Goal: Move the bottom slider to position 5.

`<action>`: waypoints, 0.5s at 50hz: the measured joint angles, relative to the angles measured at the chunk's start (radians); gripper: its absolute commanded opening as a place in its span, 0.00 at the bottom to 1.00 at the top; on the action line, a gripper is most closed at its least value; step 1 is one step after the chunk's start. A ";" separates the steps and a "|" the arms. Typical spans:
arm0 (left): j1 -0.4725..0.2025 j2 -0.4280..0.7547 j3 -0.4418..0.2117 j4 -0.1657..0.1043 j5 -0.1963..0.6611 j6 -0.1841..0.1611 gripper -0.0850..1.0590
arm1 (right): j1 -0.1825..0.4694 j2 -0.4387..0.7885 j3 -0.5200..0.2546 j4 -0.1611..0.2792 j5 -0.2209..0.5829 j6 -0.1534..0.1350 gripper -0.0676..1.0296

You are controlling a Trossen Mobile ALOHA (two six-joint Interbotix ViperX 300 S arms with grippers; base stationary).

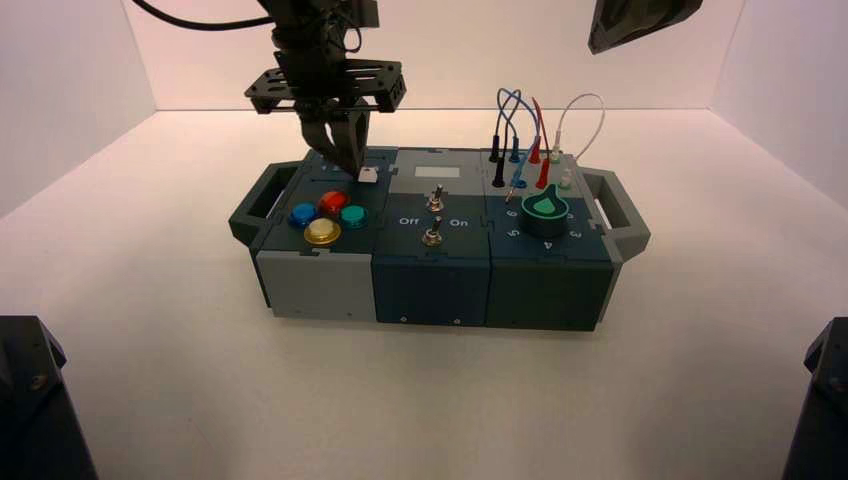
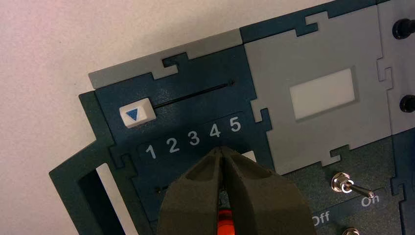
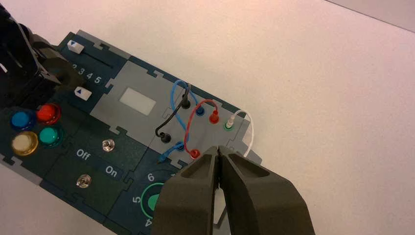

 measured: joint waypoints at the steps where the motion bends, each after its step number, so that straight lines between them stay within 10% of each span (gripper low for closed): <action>1: -0.002 0.000 -0.002 -0.002 0.000 0.000 0.05 | 0.000 0.000 0.000 0.000 0.000 0.000 0.04; 25: -0.012 0.011 -0.011 -0.015 0.006 0.000 0.05 | 0.000 0.002 0.000 0.000 0.000 0.000 0.04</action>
